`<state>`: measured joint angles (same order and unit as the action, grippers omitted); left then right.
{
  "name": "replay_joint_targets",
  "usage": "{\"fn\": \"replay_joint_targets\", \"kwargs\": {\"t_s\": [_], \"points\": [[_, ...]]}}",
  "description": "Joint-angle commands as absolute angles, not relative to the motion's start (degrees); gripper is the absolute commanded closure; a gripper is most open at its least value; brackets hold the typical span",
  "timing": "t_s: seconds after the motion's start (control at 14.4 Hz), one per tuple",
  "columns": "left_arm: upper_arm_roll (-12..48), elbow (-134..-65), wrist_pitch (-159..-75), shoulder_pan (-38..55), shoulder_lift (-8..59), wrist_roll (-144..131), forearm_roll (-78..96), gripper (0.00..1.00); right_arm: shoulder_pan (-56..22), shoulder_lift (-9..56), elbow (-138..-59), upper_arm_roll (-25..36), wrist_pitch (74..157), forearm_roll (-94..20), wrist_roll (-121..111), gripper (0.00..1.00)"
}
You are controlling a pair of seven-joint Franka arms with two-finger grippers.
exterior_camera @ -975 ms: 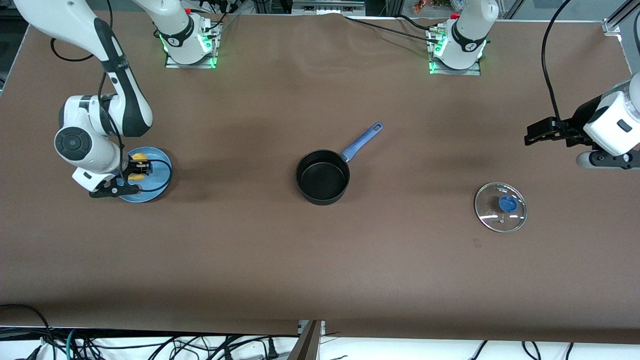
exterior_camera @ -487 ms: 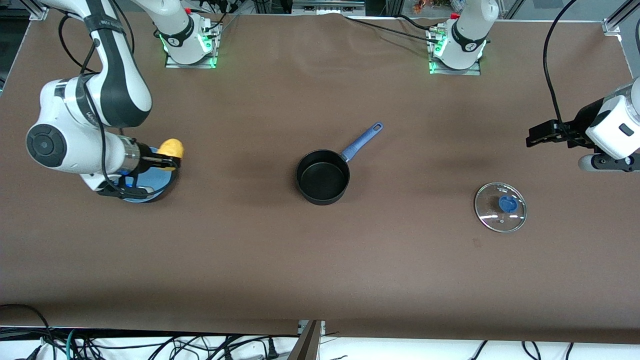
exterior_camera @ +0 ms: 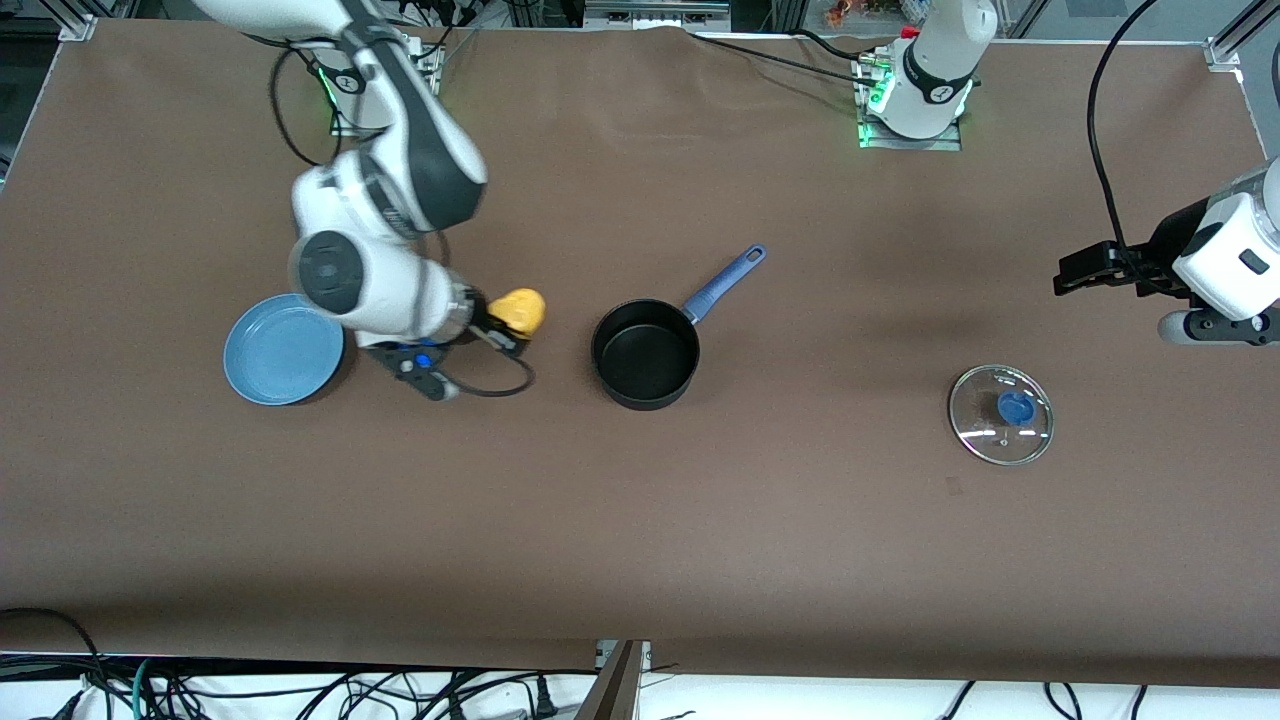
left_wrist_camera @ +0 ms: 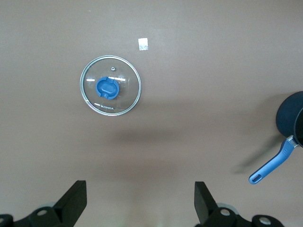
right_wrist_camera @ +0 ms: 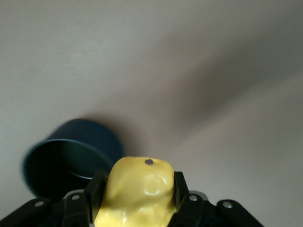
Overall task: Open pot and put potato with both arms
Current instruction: 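Carry the potato over the saucepan and lower it inside, then release the potato and withdraw the right gripper to its side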
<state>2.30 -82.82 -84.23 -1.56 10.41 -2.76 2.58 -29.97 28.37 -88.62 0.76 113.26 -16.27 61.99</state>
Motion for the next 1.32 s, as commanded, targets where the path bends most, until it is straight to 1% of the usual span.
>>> {"fn": "replay_joint_targets", "kwargs": {"t_s": [0.0, 0.28, 0.42, 0.7, 0.77, 0.84, 0.91, 1.11, 1.25], "points": [[2.4, -81.7, -83.7, -1.6, 11.0, -2.7, 1.6, 0.0, -34.7, 35.6, -82.3, 1.4, 118.5, -17.1, 73.4, 0.84], [2.3, -81.7, -83.7, -1.7, 11.1, -2.5, 1.9, 0.0, -39.5, 41.7, -82.2, 1.5, 128.1, -16.7, 79.9, 0.84], [2.3, -81.6, -83.7, -1.7, 11.1, -2.5, 1.9, 0.0, -40.8, 43.7, -82.1, 1.6, 133.0, -16.8, 81.3, 0.84], [2.3, -81.6, -83.7, -1.8, 11.4, -2.5, 2.0, 0.0, -42.3, 46.6, -82.1, 1.5, 136.2, -16.8, 81.5, 0.83], [2.3, -81.6, -83.7, -1.8, 11.4, -2.5, 2.0, 0.0, -42.4, 46.8, -82.1, 1.5, 136.2, -16.8, 81.4, 0.74], [2.3, -81.6, -83.7, -1.8, 11.4, -2.5, 2.0, 0.0, -42.5, 46.8, -82.1, 1.6, 136.2, -16.8, 81.3, 0.36], [2.3, -81.6, -83.7, -1.8, 11.4, -2.5, 2.1, 0.0, -42.5, 46.4, -82.1, 1.6, 135.9, -16.4, 80.8, 0.01], [2.3, -81.5, -83.7, -1.8, 11.4, -2.5, 2.0, 0.0, -42.2, 44.5, -82.0, 2.0, 133.3, -16.3, 80.3, 0.0], [2.3, -81.6, -83.8, -1.8, 11.4, -2.5, 2.0, 0.0, -41.6, 41.2, -80.5, 2.4, 126.6, -14.0, 79.8, 0.0]]}}
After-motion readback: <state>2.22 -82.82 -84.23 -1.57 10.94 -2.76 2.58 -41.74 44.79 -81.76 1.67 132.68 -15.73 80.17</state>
